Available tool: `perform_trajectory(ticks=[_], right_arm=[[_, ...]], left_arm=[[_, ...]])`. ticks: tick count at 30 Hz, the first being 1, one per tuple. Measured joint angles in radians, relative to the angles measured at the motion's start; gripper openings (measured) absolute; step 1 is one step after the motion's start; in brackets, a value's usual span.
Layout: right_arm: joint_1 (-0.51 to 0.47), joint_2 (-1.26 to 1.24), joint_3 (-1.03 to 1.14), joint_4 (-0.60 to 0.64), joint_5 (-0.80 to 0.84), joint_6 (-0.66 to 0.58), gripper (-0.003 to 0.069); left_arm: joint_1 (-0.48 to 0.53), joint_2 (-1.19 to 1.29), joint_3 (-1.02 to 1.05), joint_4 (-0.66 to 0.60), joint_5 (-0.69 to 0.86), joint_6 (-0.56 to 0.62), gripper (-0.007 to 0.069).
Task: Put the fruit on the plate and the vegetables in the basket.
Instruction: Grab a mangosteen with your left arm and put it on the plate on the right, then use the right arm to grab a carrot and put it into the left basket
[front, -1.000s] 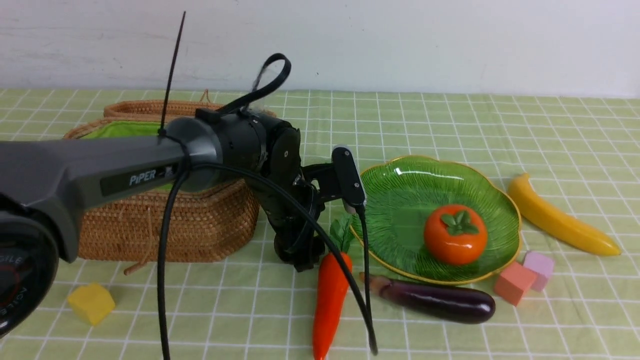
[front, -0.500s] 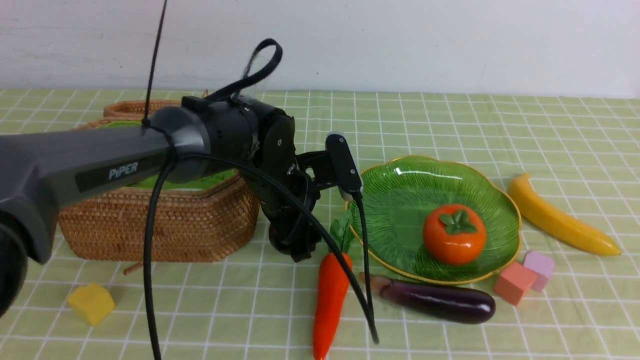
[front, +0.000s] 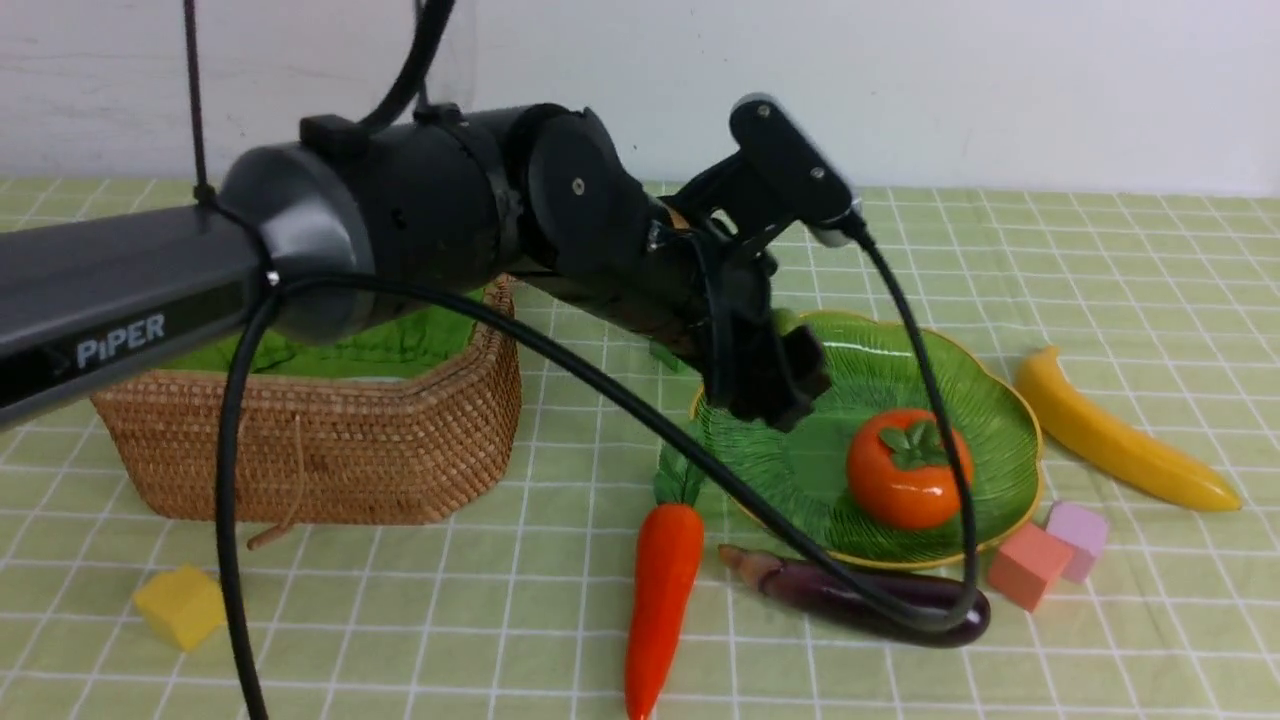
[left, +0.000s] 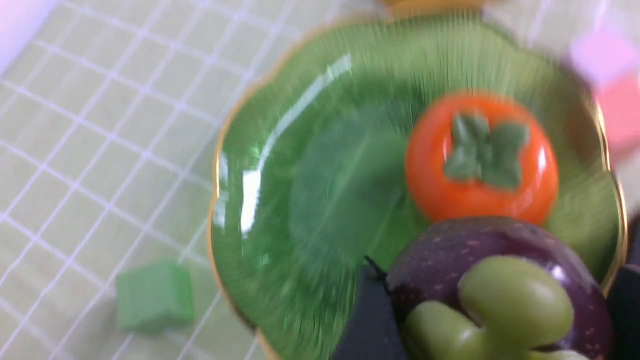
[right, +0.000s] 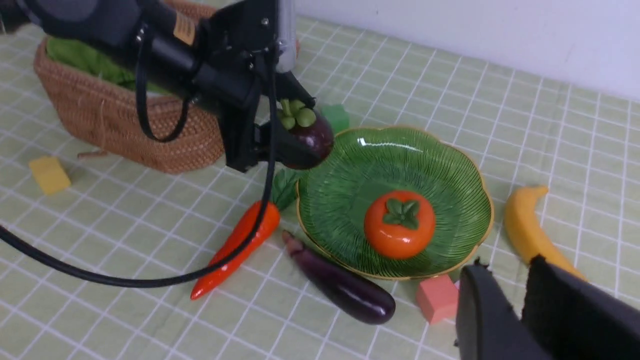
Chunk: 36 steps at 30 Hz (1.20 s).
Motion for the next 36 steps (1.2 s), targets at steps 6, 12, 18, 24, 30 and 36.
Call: perform_trajectory(ticks=[6,12,18,24,30,36], right_arm=[[0.000,-0.004,0.001,0.019,-0.001,0.018,0.0141],[0.000,-0.004,0.003,0.060,0.023,0.018,0.0141],[0.000,-0.004,0.003,0.061,0.027,0.018,0.0140],[0.000,-0.004,0.003,0.062,0.028,0.018,0.0140],[0.000,-0.004,0.004,0.062,0.032,0.018,0.0141],[0.000,-0.002,0.004,0.061,0.071,0.018,0.0144]], left_arm=[[0.000,0.108,0.001,-0.171,-0.229,0.000,0.0538],[-0.007,0.169,0.001,-0.202,-0.246,0.018,0.0538],[-0.012,0.177,0.001,-0.208,-0.253,0.022,0.0619],[-0.024,0.146,0.001,-0.208,-0.249,0.022,0.0666],[-0.024,0.065,0.001,-0.208,-0.155,0.018,0.0594],[-0.024,-0.132,0.002,-0.177,0.092,-0.180,0.0276]])
